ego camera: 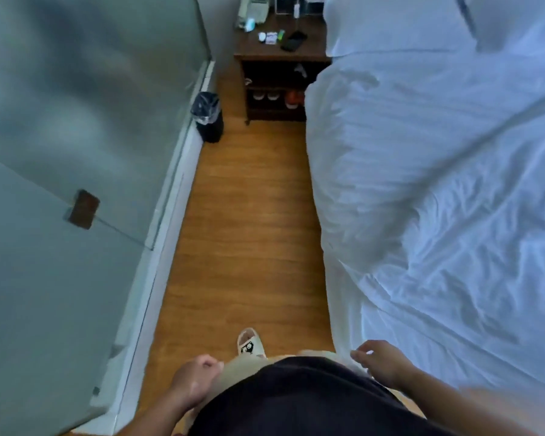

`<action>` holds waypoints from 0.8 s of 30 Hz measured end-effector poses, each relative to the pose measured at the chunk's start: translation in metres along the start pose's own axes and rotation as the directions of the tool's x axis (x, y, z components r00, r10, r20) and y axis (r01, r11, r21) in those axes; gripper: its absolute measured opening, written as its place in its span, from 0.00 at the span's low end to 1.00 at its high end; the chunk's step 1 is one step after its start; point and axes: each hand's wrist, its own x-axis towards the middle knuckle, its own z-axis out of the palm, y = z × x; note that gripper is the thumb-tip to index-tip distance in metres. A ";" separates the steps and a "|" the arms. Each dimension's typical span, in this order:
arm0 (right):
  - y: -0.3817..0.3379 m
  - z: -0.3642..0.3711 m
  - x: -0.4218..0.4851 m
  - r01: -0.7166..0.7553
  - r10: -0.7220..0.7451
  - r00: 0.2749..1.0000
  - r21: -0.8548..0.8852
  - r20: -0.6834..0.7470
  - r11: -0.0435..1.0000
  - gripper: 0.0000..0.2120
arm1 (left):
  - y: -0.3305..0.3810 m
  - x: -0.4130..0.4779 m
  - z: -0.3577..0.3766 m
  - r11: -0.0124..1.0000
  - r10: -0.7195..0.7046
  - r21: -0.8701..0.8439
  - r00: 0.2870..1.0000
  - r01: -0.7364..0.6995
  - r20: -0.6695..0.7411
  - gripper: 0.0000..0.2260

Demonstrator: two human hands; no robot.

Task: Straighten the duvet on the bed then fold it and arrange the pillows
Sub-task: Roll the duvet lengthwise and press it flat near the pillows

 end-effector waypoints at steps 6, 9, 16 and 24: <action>0.000 -0.009 -0.013 -0.112 0.192 0.966 0.393 -0.170 0.913 0.16 | 0.110 0.095 -0.080 0.931 0.113 0.334 0.986 -0.148 0.123 0.11; 0.018 -0.009 -0.007 -0.156 0.329 0.926 0.605 -0.185 0.781 0.17 | 0.197 0.116 -0.096 0.862 0.176 0.448 0.968 -0.239 0.179 0.09; 0.063 -0.035 0.021 -0.162 0.502 0.859 0.877 -0.101 0.453 0.17 | 0.396 0.118 -0.051 0.575 0.332 0.673 0.884 -0.465 0.328 0.09; 0.116 -0.093 0.025 -0.022 0.683 0.731 1.000 0.010 0.010 0.20 | 0.591 0.074 0.090 0.056 0.272 0.708 0.693 -0.704 0.667 0.12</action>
